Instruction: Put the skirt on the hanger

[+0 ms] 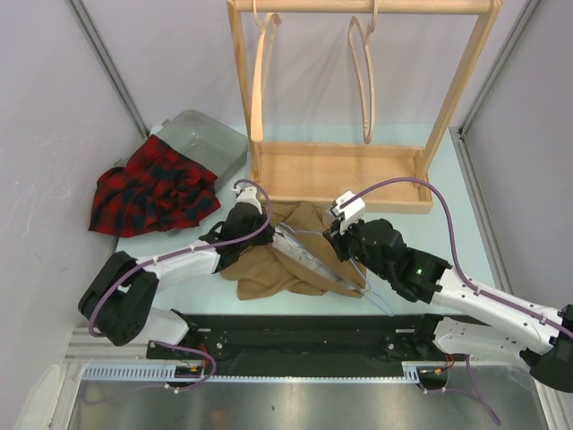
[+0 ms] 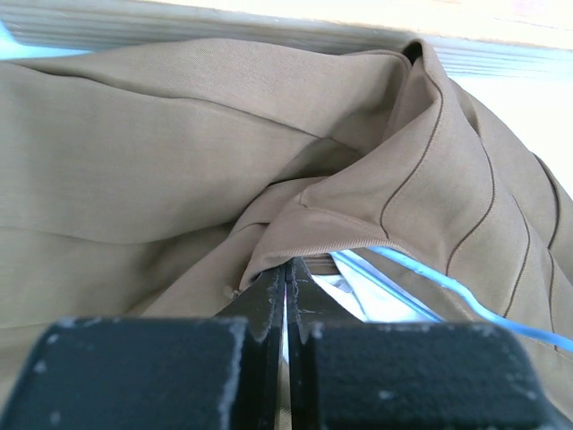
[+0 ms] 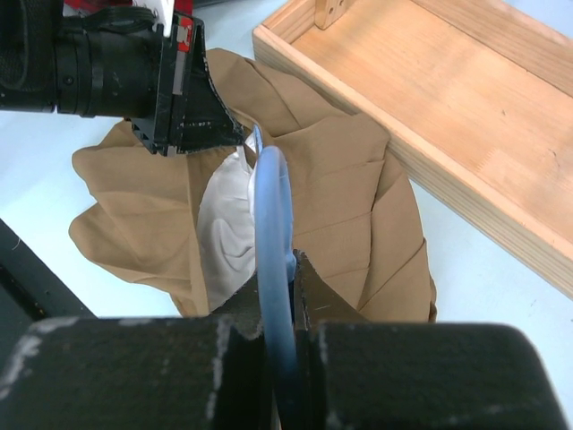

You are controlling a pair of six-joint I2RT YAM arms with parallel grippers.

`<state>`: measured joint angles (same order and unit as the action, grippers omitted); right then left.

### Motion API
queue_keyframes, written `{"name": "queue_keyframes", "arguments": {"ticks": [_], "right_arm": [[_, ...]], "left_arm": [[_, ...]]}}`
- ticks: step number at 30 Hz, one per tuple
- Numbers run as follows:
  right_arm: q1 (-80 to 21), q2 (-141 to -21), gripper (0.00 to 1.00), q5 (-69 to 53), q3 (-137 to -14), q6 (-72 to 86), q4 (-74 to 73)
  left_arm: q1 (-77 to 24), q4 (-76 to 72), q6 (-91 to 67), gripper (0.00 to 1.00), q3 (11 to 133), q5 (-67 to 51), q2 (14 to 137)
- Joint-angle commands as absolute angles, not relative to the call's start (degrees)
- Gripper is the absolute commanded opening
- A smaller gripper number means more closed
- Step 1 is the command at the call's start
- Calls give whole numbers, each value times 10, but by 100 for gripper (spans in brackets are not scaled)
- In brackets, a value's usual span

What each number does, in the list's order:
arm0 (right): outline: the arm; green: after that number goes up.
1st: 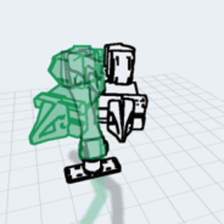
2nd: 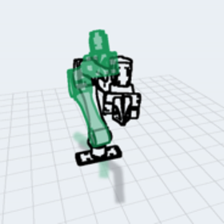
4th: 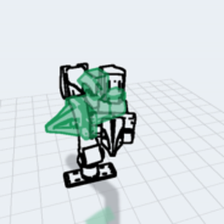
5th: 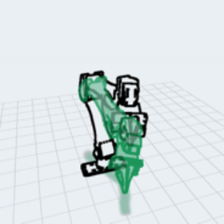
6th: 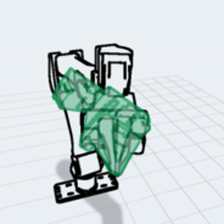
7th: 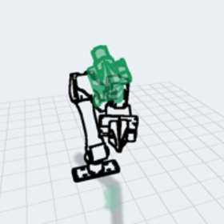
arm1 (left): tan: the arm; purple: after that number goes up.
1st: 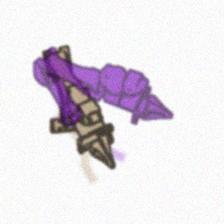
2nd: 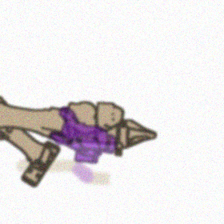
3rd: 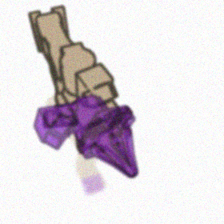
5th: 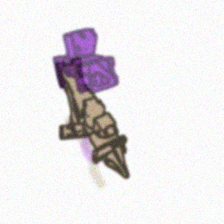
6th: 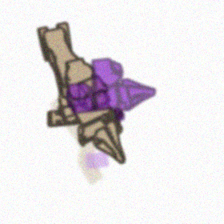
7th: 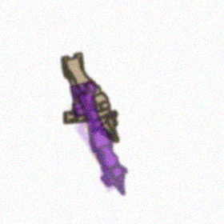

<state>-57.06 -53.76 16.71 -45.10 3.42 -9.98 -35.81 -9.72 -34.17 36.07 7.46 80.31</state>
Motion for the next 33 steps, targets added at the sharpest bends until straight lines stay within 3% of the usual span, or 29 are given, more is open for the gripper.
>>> {"name": "queue_keyframes", "arguments": {"ticks": [1,33], "right_arm": [[-575,-519,0,178,-467,30,-120],[-606,-566,0,139,-479,18,-69]], "left_arm": [[-349,-80,-308,0,372,105,773],[-347,-125,-253,0,343,23,710]]}}
